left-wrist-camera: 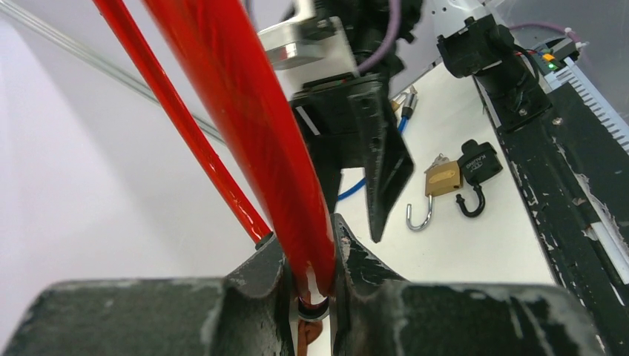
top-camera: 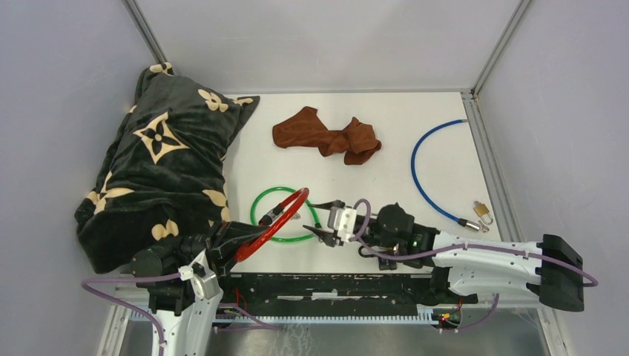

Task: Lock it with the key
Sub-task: Lock the lock.

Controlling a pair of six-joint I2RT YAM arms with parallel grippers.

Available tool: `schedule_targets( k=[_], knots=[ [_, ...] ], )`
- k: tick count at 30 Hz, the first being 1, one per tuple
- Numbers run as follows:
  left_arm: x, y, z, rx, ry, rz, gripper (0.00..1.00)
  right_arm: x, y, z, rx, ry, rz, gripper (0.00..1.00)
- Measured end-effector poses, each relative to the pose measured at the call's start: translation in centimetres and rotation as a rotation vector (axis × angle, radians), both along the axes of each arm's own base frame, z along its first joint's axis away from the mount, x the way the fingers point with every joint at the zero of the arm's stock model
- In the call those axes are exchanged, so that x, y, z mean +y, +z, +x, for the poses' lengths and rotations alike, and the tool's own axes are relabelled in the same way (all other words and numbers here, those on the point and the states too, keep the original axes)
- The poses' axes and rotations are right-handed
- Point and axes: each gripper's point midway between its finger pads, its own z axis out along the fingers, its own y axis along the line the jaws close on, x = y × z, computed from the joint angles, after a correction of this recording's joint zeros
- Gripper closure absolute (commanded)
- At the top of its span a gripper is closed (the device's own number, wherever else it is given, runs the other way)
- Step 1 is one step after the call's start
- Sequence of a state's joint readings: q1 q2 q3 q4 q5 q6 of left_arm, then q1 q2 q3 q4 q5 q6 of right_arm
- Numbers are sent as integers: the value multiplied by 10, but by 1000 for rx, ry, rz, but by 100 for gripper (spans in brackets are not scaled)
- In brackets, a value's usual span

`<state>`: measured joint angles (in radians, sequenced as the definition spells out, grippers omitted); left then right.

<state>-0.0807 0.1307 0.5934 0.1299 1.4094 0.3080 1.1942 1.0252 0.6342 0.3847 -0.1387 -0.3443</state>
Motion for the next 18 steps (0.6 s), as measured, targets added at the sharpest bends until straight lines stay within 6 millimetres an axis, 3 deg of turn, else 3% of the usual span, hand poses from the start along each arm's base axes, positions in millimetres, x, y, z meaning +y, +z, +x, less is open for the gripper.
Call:
schedule_targets(
  k=[5, 13, 18],
  knots=[
    [1, 2, 3, 9, 17, -16, 98, -4, -7, -18, -64, -50, 155, 46],
    [1, 8, 6, 10, 35, -40, 98, 9, 37, -26, -287, -138, 390, 49],
    [2, 11, 7, 9, 48, -55, 98, 28, 13, -31, -427, -157, 319, 49]
  ],
)
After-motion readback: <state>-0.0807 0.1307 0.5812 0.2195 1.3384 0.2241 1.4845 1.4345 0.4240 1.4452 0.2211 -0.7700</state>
